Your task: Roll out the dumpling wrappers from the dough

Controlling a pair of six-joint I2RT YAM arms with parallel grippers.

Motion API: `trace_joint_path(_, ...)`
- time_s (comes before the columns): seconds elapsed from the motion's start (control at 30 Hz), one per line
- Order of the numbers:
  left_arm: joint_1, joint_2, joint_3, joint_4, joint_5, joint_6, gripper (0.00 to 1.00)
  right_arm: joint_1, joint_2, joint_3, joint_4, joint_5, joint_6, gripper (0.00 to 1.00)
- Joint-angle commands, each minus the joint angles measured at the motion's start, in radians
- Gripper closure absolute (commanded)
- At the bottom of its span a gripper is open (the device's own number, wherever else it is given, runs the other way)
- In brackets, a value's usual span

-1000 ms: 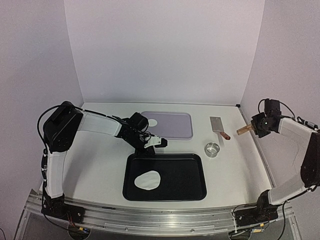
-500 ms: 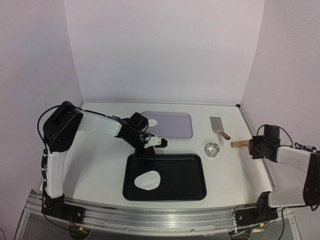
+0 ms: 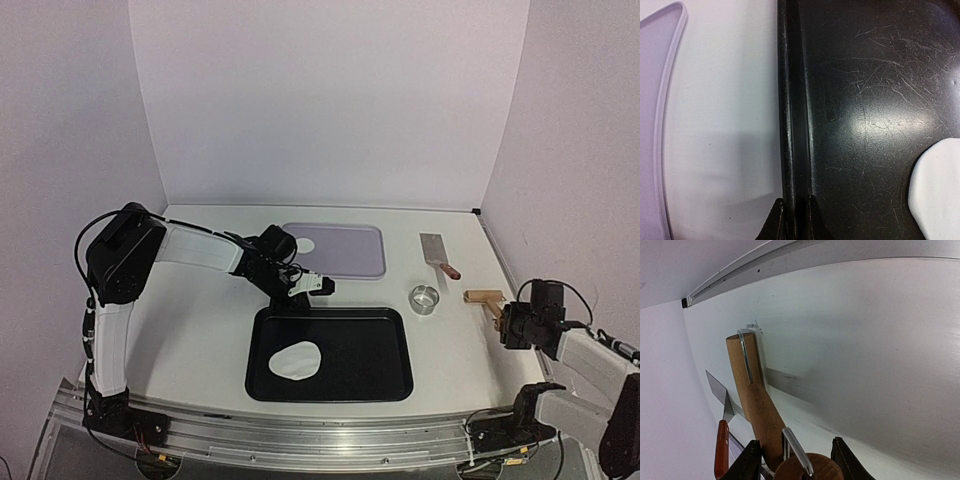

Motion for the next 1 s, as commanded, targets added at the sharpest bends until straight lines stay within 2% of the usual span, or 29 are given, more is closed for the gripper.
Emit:
trace_joint_path(0.0, -0.009, -0.014, -0.027, -0.039, -0.072, 0.075, 1.0, 0.001, -0.062, -0.025, -0.147, 0.051, 0.09, 0.56)
trace_joint_path(0.13, -0.009, -0.018, -0.037, -0.039, -0.076, 0.076, 1.0, 0.001, -0.112, -0.02, -0.226, 0.082, 0.103, 0.55)
trace_joint_path(0.4, -0.008, -0.021, -0.043, -0.033, -0.076, 0.073, 1.0, 0.001, -0.096, 0.019, -0.312, 0.082, 0.101, 0.42)
trace_joint_path(0.57, -0.008, -0.023, -0.043, -0.035, -0.077, 0.075, 1.0, 0.002, -0.104, 0.101, -0.399, 0.133, 0.047, 0.4)
trace_joint_path(0.7, -0.008, -0.024, -0.034, -0.043, -0.07, 0.062, 1.0, 0.001, -0.071, 0.228, -0.492, 0.167, -0.113, 0.4)
trace_joint_path(0.8, -0.008, -0.027, -0.026, -0.052, -0.066, 0.056, 1.0, 0.002, -0.007, 0.354, -0.517, 0.121, -0.298, 0.39)
trace_joint_path(0.97, -0.008, -0.038, -0.014, -0.077, -0.066, 0.048, 0.83, 0.024, 0.129, 0.627, -0.622, -0.012, -0.613, 0.2)
